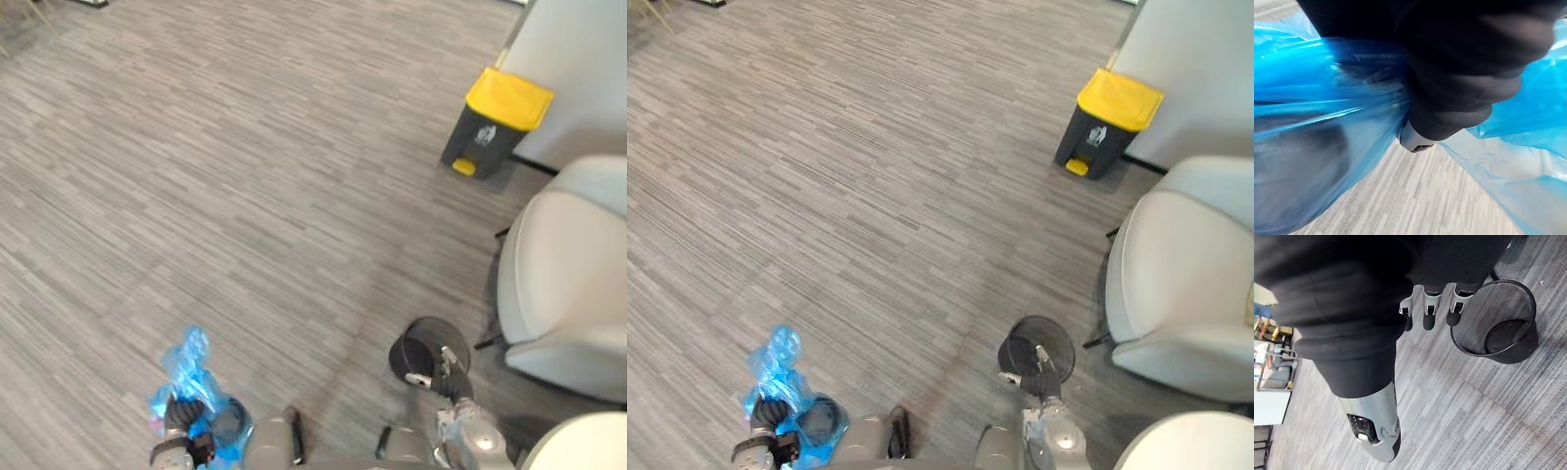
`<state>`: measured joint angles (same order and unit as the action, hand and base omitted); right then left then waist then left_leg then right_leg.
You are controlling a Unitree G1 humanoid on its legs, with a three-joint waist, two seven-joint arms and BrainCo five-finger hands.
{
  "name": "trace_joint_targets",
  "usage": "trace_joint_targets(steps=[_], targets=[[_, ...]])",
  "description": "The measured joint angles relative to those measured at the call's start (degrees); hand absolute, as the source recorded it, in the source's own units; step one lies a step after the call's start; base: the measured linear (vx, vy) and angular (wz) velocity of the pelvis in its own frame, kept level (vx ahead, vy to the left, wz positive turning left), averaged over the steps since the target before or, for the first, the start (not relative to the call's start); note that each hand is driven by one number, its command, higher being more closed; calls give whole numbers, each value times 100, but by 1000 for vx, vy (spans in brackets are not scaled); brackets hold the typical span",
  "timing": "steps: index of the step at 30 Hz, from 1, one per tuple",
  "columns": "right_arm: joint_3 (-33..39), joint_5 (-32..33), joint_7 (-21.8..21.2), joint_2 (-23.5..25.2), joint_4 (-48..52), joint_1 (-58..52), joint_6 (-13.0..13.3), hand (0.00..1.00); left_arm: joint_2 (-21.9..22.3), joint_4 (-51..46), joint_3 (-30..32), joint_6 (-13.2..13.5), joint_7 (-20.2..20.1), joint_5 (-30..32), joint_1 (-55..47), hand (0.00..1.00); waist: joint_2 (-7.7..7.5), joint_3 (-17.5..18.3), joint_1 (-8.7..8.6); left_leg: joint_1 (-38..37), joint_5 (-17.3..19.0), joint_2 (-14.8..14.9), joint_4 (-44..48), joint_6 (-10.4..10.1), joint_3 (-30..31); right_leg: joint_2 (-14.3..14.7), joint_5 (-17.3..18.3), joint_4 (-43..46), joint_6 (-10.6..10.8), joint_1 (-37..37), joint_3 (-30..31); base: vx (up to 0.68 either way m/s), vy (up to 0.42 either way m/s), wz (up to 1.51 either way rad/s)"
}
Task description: Gather rubbish on tea table into small bin, then transfer packed bag to large trash can.
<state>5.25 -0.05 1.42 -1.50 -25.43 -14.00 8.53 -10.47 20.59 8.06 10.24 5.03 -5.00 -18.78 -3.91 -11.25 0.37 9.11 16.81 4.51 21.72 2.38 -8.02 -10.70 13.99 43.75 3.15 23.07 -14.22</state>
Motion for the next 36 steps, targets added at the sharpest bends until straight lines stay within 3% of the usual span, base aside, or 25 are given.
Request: trace_joint_targets(steps=[2, 3, 5, 6, 7, 8, 9, 10, 11, 14, 16, 17, 19, 20, 21, 22, 23, 24, 25, 26, 28, 29, 32, 34, 36], targets=[[6, 11, 1, -3, -25, -56, -6, 0, 51, 44, -162, 3, 0, 2, 265, 100, 2, -12, -20, -202, 107, -114, -165, -54, 150, 65, -122, -934, 126, 228, -152, 382, -27, 57], [8, 8, 5, -25, -101, -36, -5, 0, 115, 97, -223, 12, -3, 8, 401, 100, 19, -23, -108, -385, 107, -169, -262, -92, 257, 103, -302, -1641, 97, 213, -216, 474, -88, 73], [10, 6, 11, -35, -78, -95, -12, 0, 215, 111, -309, 25, -4, 47, 509, 100, -5, -18, -141, -763, 329, -260, -389, -296, 375, 96, -554, -1873, -76, 239, -159, 541, -149, 67], [-7, 6, 7, -47, -20, -176, -15, 0, 313, 102, -313, 24, -2, 76, 451, 100, 8, 12, -223, -1063, 500, -174, -350, -479, 393, 167, -843, -1728, -347, 123, -173, 653, -229, 58], [-77, 4, 6, -138, 19, -161, -16, 0, 425, 90, -261, 20, 0, 108, 388, 100, 245, -16, -300, -1045, 439, 150, 280, -744, 301, 400, -692, -1542, -488, -124, -382, 659, -257, 40], [-84, 4, -2, -167, 99, -177, -16, 0, 522, 40, -239, 21, -4, 111, 349, 100, 347, -8, -271, -848, 388, 319, 870, -862, 297, 531, -593, -1566, -576, -266, -430, 714, -246, -12], [-119, 13, -1, -242, 356, -177, -12, 0, 751, -108, -201, 26, -3, 113, 242, 100, 546, -26, -227, -333, -41, 669, 2247, -970, 318, 805, -450, -1666, -720, -496, -415, 568, -184, -52], [-162, 17, 11, -294, 481, -175, -9, 0, 836, -117, -170, 25, -7, 116, 173, 100, 601, -29, -209, 7, -458, 806, 2909, -912, 319, 951, -364, -1731, -753, -644, -311, 842, -210, -83], [-194, 41, 61, -351, 607, -153, -2, 0, 926, -96, -207, 13, -16, 119, 150, 100, 624, -43, -111, 392, -565, 966, 3707, -948, 307, 1149, -299, -1957, -801, -961, -133, 793, -171, -83], [-166, 175, 195, -346, 647, -141, -2, 0, 985, -118, -311, 20, -129, 119, 196, 100, 376, -155, 89, 1041, -236, 831, 3867, -495, 86, 1235, -258, -2718, -865, -2027, 384, 600, -77, -70], [-103, 174, 226, -368, 662, -16, -1, 0, 1043, -171, -320, 20, -134, 130, 144, 100, 313, -166, 220, 1434, -60, 582, 3325, -467, 103, 1210, -111, -3036, -891, -2515, 840, 595, 62, -91], [-69, 174, 236, -354, 656, 24, -2, 0, 1080, -251, -366, 26, -122, 130, 136, 100, 237, -164, 393, 1690, -74, 369, 2677, -485, 281, 1127, 64, -3123, -720, -2685, 1203, 416, 137, -122], [-50, 172, 308, -419, 643, 191, -2, 0, 1177, -339, -420, 43, -109, 136, 67, 100, 314, -94, 586, 1825, -254, 184, 1328, -674, 691, 1084, 324, -3086, -472, -2791, 1624, 520, 263, -157], [-83, 158, 346, -399, 622, 224, -1, 0, 1222, -328, -465, 43, -76, 177, -27, 100, 403, 46, 661, 1789, -630, 251, 711, -860, 1023, 1098, 644, -2930, -265, -2814, 1928, 530, 333, -174], [-82, 150, 354, -295, 528, 237, -10, 0, 1153, -269, -495, 15, -67, 207, -26, 100, 306, 138, 712, 1721, -894, 253, 956, -687, 827, 1028, 843, -2636, -126, -2806, 2143, 692, 414, -178], [-87, 136, 340, -104, 430, 215, -29, 0, 984, -273, -516, 2, -63, 209, -8, 100, 72, 269, 672, 1540, -629, 245, 1108, -536, 420, 810, 853, -2039, -33, -2613, 2229, 598, 321, -127], [-96, 133, 340, -61, 441, 216, -31, 0, 891, -283, -516, 2, -61, 209, 25, 100, 17, 300, 646, 1421, -567, 244, 1171, -441, 268, 734, 774, -1629, 121, -2464, 2198, 696, 356, -113], [-111, 108, 336, -64, 438, 181, -30, 0, 733, -291, -543, 0, -62, 199, 111, 100, -20, 286, 571, 1091, -368, 255, 1263, -314, 32, 576, 495, -649, 701, -2125, 2088, 511, 261, -99], [-107, 60, 335, -69, 439, 191, -30, 0, 626, -294, -549, -1, -3, 160, 196, 100, -5, 276, 501, 625, -142, 252, 1149, -251, -179, 448, 402, 343, 920, -1766, 1910, 486, 259, -97], [-116, 36, 335, -63, 440, 224, -31, 0, 581, -299, -550, 0, 19, 159, 230, 100, -4, 275, 490, 372, -70, 258, 1035, -227, -329, 408, 421, 741, 874, -1597, 1768, 462, 230, -96], [-192, -44, 303, -56, 447, 258, -28, 0, 512, -394, -547, 3, 45, 97, 328, 100, 101, 220, 417, -572, 158, 296, 405, -222, -722, 350, 574, 1294, 307, -920, 977, 428, 167, -88], [-190, -57, 278, -46, 444, 284, -31, 0, 504, -428, -545, 6, 45, 80, 338, 100, 98, 223, 372, -737, 202, 309, 251, -237, -803, 348, 610, 1224, 237, -732, 738, 386, 98, -59], [-175, -59, 214, -52, 342, 407, -21, 0, 359, -262, -507, 12, 35, 39, 500, 100, 69, 241, 205, -1241, 287, 302, -236, -404, -1057, 348, 444, -162, -3, 90, -86, 516, 60, -29], [-173, -112, 212, -144, -130, 616, -63, 0, 306, 154, -379, 5, 38, 42, 599, 100, 81, 238, 32, -1706, 286, 229, -603, -666, -1013, 552, -373, -1672, -247, 254, -302, 572, -40, 15], [-171, -149, 202, -215, -239, 582, -117, 0, 314, 379, -206, -18, 42, 48, 654, 100, 155, 262, -57, -1937, 416, 376, -360, -911, -780, 747, -1007, -1602, -893, 169, -343, 667, -101, 19]])
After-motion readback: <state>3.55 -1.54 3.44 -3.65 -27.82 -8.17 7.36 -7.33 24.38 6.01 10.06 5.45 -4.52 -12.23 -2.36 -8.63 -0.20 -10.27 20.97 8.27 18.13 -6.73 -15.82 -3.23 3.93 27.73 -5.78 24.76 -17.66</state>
